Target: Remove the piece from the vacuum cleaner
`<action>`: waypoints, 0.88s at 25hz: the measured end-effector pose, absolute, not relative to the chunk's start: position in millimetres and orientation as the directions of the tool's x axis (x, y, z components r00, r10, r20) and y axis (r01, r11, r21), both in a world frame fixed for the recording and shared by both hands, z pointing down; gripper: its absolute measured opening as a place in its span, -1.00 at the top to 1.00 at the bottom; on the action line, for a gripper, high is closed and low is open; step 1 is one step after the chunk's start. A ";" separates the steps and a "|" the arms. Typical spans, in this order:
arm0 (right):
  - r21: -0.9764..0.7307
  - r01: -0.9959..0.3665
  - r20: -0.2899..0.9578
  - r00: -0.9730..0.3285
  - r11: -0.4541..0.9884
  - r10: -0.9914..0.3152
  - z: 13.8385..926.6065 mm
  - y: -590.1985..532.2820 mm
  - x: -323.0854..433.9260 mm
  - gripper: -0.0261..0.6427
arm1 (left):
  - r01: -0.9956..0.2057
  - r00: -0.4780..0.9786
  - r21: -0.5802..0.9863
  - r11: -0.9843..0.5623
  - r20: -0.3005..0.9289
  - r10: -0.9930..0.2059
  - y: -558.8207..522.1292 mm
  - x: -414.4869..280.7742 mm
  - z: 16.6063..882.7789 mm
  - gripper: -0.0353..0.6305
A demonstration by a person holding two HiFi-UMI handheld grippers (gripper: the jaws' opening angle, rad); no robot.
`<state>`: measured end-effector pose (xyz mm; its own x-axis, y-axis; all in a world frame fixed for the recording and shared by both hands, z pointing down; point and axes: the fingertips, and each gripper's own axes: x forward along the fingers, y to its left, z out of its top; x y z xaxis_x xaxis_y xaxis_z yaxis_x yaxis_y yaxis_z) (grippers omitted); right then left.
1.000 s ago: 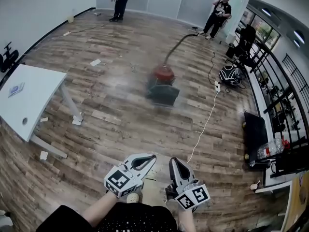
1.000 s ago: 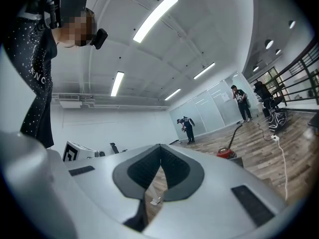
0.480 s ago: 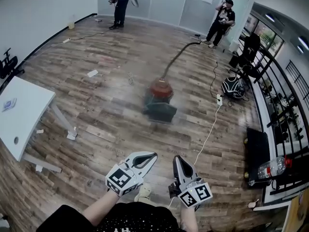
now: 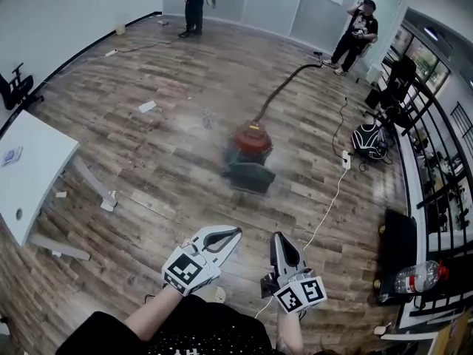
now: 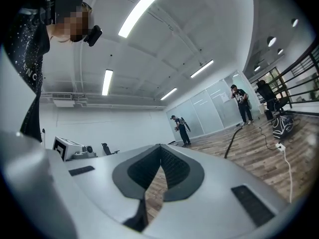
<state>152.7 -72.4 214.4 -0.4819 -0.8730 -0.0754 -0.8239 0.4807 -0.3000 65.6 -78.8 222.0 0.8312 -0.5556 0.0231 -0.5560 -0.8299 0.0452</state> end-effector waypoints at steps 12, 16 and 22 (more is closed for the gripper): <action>-0.329 -0.825 -0.021 -0.480 0.460 -0.877 237.3 -178.7 185.6 0.89 | -0.533 0.846 0.092 -0.841 0.049 -0.531 -193.7 104.6 242.2 0.86; -0.318 -0.818 -0.017 -0.500 0.479 -0.866 234.2 -243.4 196.7 0.89 | -0.522 0.853 0.089 -0.849 0.027 -0.522 -254.6 119.8 236.4 0.86; -0.331 -0.799 -0.017 -0.527 0.502 -0.850 227.5 -350.1 205.2 0.89 | -0.512 0.859 0.086 -0.854 0.033 -0.511 -363.4 138.5 229.3 0.86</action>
<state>205.2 -350.1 227.5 -0.5266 -0.8500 -0.0169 -0.7993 0.5017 -0.3308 138.5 -363.4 229.3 0.8587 -0.5114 0.0330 -0.5122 -0.8545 0.0864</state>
